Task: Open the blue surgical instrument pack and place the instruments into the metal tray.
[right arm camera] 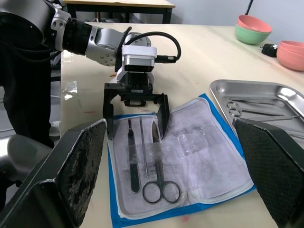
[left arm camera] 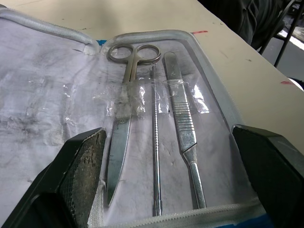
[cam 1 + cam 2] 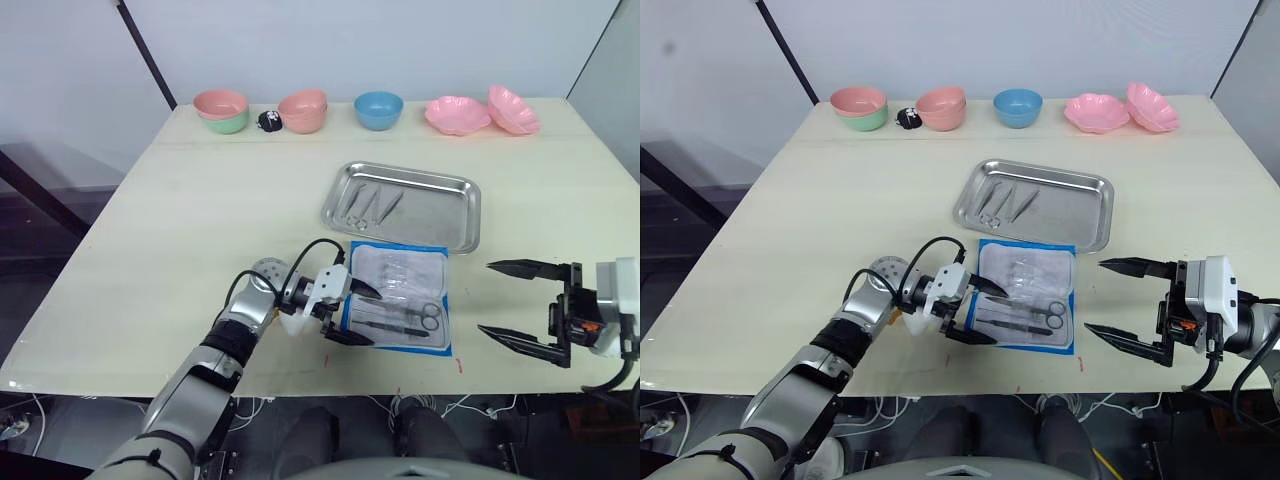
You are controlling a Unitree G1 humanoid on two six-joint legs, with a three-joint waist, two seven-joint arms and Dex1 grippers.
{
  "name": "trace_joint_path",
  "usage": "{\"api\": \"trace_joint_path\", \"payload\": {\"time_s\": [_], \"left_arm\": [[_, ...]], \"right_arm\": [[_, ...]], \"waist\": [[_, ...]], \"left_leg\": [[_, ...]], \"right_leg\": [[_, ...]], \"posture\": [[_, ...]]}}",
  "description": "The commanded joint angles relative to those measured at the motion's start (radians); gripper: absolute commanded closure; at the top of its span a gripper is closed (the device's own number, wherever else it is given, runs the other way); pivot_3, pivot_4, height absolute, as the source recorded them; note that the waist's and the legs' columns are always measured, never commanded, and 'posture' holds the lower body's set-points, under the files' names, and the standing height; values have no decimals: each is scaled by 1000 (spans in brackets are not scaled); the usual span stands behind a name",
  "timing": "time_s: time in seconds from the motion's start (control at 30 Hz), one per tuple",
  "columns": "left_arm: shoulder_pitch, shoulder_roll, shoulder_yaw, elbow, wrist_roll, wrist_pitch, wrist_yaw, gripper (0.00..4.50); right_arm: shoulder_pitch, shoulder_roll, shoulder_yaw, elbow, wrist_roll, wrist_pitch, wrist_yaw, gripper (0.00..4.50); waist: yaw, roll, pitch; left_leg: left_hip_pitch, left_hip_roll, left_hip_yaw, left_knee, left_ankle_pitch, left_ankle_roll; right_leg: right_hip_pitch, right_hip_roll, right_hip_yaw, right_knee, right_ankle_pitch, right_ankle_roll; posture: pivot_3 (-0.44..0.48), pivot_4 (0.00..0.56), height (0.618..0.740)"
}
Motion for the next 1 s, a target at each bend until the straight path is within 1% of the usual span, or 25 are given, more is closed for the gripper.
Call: {"api": "trace_joint_path", "payload": {"time_s": [0.03, 0.2, 0.33, 0.43, 0.57, 0.8, 1.0], "left_arm": [[79, 28, -64, 93, 82, 95, -25, 18], [52, 16, -46, 119, 85, 79, 2, 18], [36, 34, -42, 96, 86, 93, -1, 18], [23, 57, -54, 69, 107, 125, 5, 18], [13, 63, -59, 34, 106, 171, 13, 18], [32, 79, -52, -8, 93, 203, 26, 18], [52, 88, -35, -18, 78, 195, 33, 18]], "right_arm": [[-10, -10, -12, -5, 21, 6, 11, 0], [-12, -10, -6, 3, 7, 2, 23, 0], [-17, -7, 2, 7, -3, 0, 26, 0], [-15, -5, 10, 12, -14, -8, 32, 0], [-20, -7, 26, 24, -33, -21, 45, 0], [-37, -6, 30, 34, -35, -23, 50, 0], [-43, -6, 33, 38, -38, -24, 56, 0]], "waist": [[0, 0, 0], [-1, -1, -1], [0, -1, -1], [-1, -3, 0], [-2, -4, 1], [-4, -8, 3], [-8, -12, 6]], "left_leg": [[0, 0, 0, 0, 0, 0], [0, 0, 0, 0, 0, 0], [-1, 0, 0, 0, 0, 0], [-1, 1, -1, 0, 0, 0], [-1, 1, -1, 0, 0, 0], [-1, 3, -1, 0, 0, 0], [-1, 4, -2, -2, 0, 0]], "right_leg": [[0, 0, 0, 0, 0, 0], [0, 0, 0, 0, 0, 0], [-1, 0, 0, 0, 0, 0], [-1, 0, 0, 0, 0, 0], [-2, 1, 0, 0, 0, 0], [-2, 1, 0, -1, 0, 0], [-2, 0, -1, -1, 0, 0]], "posture": [[0, 150, 740], [0, 150, 740], [0, 150, 740], [0, 150, 740], [0, 150, 740], [0, 150, 740], [0, 150, 740]]}}
